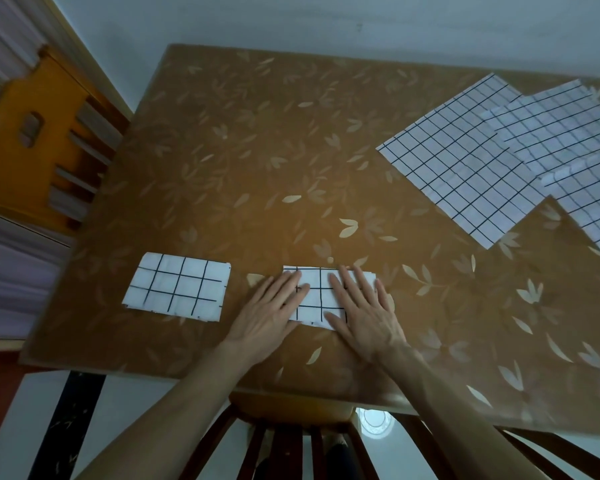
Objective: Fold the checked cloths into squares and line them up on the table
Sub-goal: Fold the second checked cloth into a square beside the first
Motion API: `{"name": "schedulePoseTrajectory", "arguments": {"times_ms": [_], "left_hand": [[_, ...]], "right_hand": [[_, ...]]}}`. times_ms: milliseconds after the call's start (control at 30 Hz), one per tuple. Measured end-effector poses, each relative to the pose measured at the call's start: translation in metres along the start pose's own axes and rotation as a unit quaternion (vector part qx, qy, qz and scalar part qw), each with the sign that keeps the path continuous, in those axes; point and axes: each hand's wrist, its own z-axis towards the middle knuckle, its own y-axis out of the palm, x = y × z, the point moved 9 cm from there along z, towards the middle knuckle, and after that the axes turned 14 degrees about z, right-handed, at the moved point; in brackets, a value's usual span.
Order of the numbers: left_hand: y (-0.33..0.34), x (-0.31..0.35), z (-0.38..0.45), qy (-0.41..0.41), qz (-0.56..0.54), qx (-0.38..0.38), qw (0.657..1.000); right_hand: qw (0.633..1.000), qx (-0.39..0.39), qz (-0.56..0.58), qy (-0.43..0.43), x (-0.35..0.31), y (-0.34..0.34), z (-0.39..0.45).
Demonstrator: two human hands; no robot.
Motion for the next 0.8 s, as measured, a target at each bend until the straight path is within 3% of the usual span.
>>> {"name": "schedulePoseTrajectory", "arguments": {"times_ms": [300,467,600,800], "left_hand": [[-0.011,-0.002,-0.005,-0.031,-0.044,0.021,0.998],[-0.001,0.011,0.009,0.019,-0.022,0.004,1.0],[0.005,0.011,0.006,0.012,-0.027,-0.008,1.0],[-0.005,0.014,0.015,-0.042,-0.076,0.036,0.996]], "right_hand": [[1.0,0.021,-0.004,0.015,-0.001,-0.008,-0.009],[1.0,0.015,0.007,-0.014,-0.012,0.008,-0.013],[1.0,0.02,0.006,-0.014,-0.006,0.01,-0.014],[0.998,0.053,0.006,-0.037,-0.028,0.0,-0.006]]}}
